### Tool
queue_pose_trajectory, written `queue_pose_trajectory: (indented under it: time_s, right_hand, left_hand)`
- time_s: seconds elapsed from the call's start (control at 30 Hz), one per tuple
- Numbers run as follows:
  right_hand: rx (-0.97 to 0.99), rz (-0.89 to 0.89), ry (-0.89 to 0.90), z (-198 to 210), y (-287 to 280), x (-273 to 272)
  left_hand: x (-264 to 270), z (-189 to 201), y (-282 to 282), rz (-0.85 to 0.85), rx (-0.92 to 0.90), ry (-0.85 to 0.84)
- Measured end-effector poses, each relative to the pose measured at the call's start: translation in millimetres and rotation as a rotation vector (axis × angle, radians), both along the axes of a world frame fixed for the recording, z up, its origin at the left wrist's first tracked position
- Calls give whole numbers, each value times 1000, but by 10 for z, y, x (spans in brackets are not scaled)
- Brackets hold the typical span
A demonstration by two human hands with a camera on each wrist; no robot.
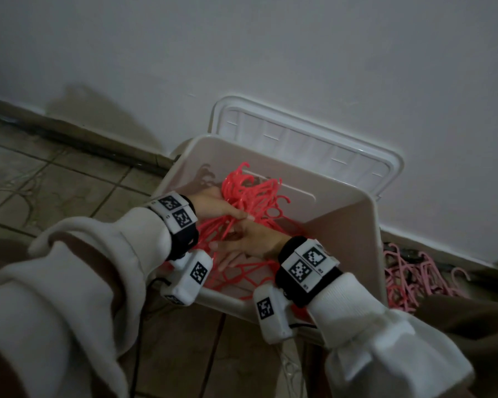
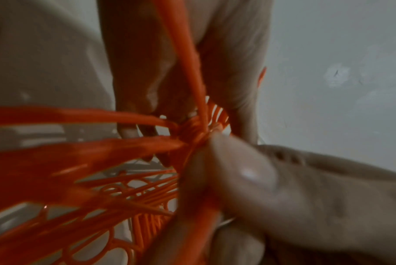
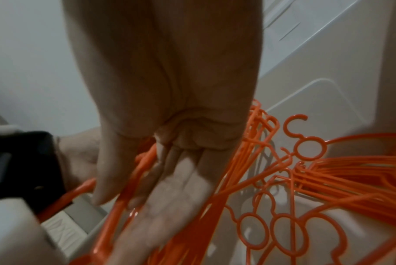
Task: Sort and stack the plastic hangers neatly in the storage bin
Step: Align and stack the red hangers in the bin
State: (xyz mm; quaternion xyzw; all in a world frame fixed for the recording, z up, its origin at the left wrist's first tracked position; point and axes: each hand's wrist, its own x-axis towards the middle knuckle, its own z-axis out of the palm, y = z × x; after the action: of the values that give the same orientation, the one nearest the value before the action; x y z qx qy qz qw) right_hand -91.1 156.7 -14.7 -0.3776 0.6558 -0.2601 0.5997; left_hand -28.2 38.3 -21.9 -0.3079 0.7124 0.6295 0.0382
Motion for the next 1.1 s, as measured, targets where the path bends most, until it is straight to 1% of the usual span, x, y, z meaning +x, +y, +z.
queue_pose_trajectory:
  time_s: [0.1,0.17,0.2,0.23,0.27,0.3,0.33,0.37,0.4,0.43,0.53,0.6,0.63,0.67,0.73,0.77,0.83,0.9,0.93,1.0,1.1]
  right_hand:
    - [-10,16,60,-24,12,-40]
    - [48,54,116,-6,45,-128]
    - [98,98,186,28,64,-185]
    - [145,153,349,100,94,-262]
    - [152,190,572,167,129,-354]
    - [139,160,784,230,166,-469]
    - [110,55,953,305,203,-572]
    - [69,-70,1061,349,232,-662]
    - [14,-142,1140,352,250,-738]
    - [-14,-121,1197,324,262,-797]
    - [32,149,1239,212,291,-773]
    - [70,270,1214,117,289,-710]
    - [80,300,1207,67,292,-697]
    - [85,311,1217,33,293,-690]
    - [51,275,1199,-17,318,-711]
    - [17,235,1143,-42,337,-736]
    - [-40,171,978,-66,375,-776]
    - [-70,159,845,-64,404,-807]
    - [-79,153,809,-41,415,-815]
    - [-91,156,806,-2,421,-818]
    - [-148,176,904,5,417,-797]
  left_hand:
    - [-63,26,74,-53,-67,-27]
    - [-97,69,122,-110,-118,-5]
    - [-106,83,139,-134,-126,6]
    - [-110,82,145,-157,-130,7]
    - [-108,75,144,-179,-138,2]
    - [-106,50,132,-202,-158,-7]
    - [-100,34,120,-219,-184,-24]
    - [-94,16,108,-228,-215,-46]
    - [-87,9,107,-241,-237,-69]
    - [-84,3,111,-262,-254,-77]
    - [-106,39,180,-323,-254,-71]
    - [-127,88,257,-343,-238,-33]
    - [-140,106,285,-351,-229,-15]
    - [-148,131,311,-368,-233,-6]
    - [-158,149,338,-411,-257,-16]
    - [-161,142,342,-423,-278,-27]
    - [-174,147,359,-443,-322,-46]
    - [-177,137,376,-448,-340,-39]
    - [-179,125,370,-439,-338,-30]
    - [-178,106,335,-409,-326,-29]
    - [-191,103,262,-357,-211,10]
